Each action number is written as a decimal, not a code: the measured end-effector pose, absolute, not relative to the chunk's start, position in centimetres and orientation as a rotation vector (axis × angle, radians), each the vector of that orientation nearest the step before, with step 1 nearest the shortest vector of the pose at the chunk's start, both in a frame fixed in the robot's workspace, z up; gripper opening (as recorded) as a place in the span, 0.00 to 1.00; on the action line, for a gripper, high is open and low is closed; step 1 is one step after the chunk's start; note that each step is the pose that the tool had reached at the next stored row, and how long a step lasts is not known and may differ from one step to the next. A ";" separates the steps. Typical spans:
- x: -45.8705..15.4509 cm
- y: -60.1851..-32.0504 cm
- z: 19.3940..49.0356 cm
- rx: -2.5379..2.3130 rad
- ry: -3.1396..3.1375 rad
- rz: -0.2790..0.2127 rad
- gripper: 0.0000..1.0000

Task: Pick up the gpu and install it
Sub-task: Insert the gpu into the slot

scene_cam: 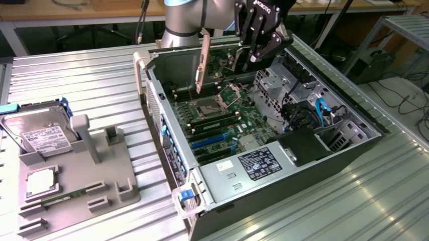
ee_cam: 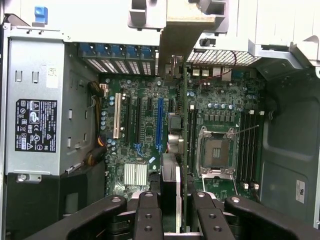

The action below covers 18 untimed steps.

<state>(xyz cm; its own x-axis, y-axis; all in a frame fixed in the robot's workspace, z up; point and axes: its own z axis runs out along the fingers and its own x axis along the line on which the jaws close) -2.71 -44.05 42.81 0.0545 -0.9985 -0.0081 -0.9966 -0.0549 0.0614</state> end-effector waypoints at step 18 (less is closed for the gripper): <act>-2.7 -43.9 42.3 2.252 -2.133 -0.074 0.27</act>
